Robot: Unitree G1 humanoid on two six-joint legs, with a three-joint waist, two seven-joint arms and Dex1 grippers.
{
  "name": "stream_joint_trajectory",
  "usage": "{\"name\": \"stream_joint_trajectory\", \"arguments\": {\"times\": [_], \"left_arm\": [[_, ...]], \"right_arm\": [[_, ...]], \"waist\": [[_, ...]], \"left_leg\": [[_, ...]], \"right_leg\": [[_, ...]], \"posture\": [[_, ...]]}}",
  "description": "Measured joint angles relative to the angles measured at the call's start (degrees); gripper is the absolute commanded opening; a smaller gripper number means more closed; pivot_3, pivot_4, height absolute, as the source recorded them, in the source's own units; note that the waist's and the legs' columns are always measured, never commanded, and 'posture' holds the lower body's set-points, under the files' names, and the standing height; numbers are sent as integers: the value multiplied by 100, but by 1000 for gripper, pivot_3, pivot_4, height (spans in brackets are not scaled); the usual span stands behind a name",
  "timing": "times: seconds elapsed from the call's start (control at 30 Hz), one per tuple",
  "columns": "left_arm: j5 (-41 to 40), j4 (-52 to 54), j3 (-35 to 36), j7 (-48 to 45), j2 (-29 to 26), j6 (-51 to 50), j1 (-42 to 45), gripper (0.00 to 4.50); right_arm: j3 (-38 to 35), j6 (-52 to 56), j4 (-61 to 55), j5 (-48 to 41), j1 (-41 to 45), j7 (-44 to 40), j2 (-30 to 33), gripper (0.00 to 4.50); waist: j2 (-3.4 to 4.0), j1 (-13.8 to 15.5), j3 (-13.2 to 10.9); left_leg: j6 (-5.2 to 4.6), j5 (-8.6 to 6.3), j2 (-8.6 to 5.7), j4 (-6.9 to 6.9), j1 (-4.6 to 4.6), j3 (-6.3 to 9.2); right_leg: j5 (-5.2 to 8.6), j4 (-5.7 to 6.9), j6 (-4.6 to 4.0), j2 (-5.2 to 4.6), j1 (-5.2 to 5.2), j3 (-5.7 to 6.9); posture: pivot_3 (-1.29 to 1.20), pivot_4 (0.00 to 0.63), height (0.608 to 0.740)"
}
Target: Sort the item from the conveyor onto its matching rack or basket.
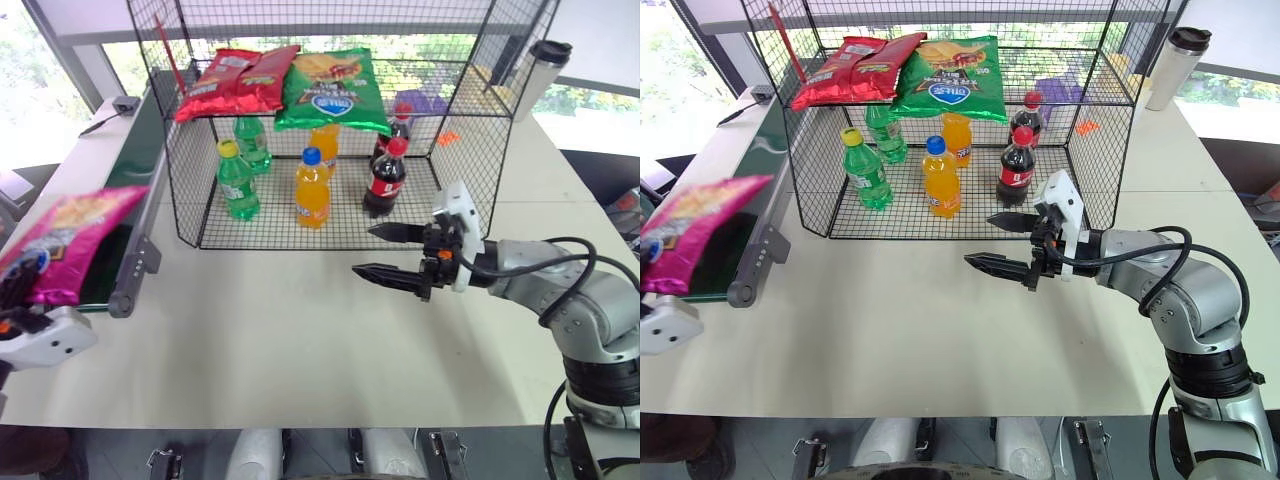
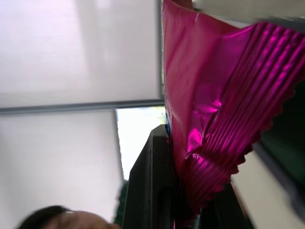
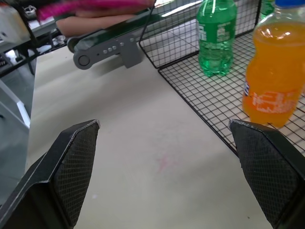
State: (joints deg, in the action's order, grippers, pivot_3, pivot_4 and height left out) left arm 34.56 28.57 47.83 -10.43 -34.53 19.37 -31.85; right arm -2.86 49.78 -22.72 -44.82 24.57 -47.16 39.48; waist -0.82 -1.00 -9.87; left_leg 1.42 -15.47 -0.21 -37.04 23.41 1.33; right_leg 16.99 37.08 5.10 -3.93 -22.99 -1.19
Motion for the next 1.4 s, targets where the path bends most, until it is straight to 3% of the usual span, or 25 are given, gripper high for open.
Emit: {"name": "stream_joint_trajectory", "arguments": {"times": [0.13, 0.23, 0.27, 0.37, 0.5, 0.7, 0.8, 0.9, 1.03, 1.1, 1.4], "left_arm": [[-437, 299, 578, -15, 313, 150, -473, 27], [-1332, 376, 831, -384, 356, 78, -690, 27], [-2079, 398, 885, -830, 211, -293, -729, 27], [-3650, 333, 1256, -1804, -454, -1524, -669, 27], [-5800, 82, 2047, -3022, -2085, -3587, -36, 27], [-8606, -414, 2330, -3452, -3491, -6104, 1593, 27], [-9956, -449, 2297, -3596, -3894, -6940, 2159, 27], [-10817, -643, 1538, -3560, -3921, -7016, 2978, 27], [-11718, -897, 18, -3453, -3648, -6797, 4352, 27], [-11837, -1081, -768, -3455, -3318, -6736, 5004, 27], [-11608, -1591, -2106, -4147, -2781, -6829, 6025, 27]], "right_arm": [[78, -130, 213, 120, -51, -94, -32, 4500], [167, -247, 400, 199, -78, -195, -53, 4500], [211, -299, 507, 245, -72, -269, -55, 4500], [241, -424, 773, 341, 42, -427, -50, 4500], [173, -439, 1154, 320, 503, -679, 0, 4500], [-341, -86, 1389, -71, 1120, -837, 279, 4500], [-634, 39, 1386, -251, 1446, -837, 450, 4500], [-776, 354, 1411, -568, 1643, -778, 423, 4500], [-892, 608, 1267, -948, 1906, -662, 329, 4500], [-887, 614, 1148, -1019, 1916, -578, 238, 4500], [-935, 611, 1116, -1219, 2027, -484, 246, 4500]], "waist": [[0, 12, 0], [0, 31, 0], [0, 44, 0], [1, 30, 0], [-1, 28, -2], [4, -1, -10], [23, -19, -15], [30, -17, -20], [31, 2, -21], [31, 4, -21], [29, -2, -22]], "left_leg": [[0, 0, 4, 0, -2, -3], [0, 1, 6, -11, -6, -1], [0, 1, 6, -18, -11, 1], [2, 3, 15, -23, -14, 2], [8, 8, 17, -34, -14, 12], [8, 8, 17, -20, 1, 5], [8, 8, 17, -9, -3, -3], [8, 8, 27, -8, -3, -3], [18, 16, 28, -19, -11, -1], [19, 18, 25, -30, -15, -4], [18, 18, 24, -42, -8, -16]], "right_leg": [[0, 8, 0, 3, -4, 6], [9, 15, -16, 3, 5, 10], [10, 17, -18, 3, 14, 14], [5, 16, -27, 3, 23, 29], [3, 21, -30, 9, 27, 39], [-10, 23, -7, 20, 2, 34], [-20, 23, 11, 22, -3, 32], [-19, 43, 12, 35, -17, 31], [-19, 75, 11, 43, -16, 31], [-19, 88, 11, 47, -14, 29], [-20, 93, 14, 63, -21, 24]], "posture": [[0, 150, 740], [0, 150, 740], [0, 150, 740], [0, 150, 740], [0, 150, 740], [0, 150, 740], [0, 150, 740], [0, 150, 740], [0, 150, 740], [0, 150, 740], [0, 150, 740]]}}
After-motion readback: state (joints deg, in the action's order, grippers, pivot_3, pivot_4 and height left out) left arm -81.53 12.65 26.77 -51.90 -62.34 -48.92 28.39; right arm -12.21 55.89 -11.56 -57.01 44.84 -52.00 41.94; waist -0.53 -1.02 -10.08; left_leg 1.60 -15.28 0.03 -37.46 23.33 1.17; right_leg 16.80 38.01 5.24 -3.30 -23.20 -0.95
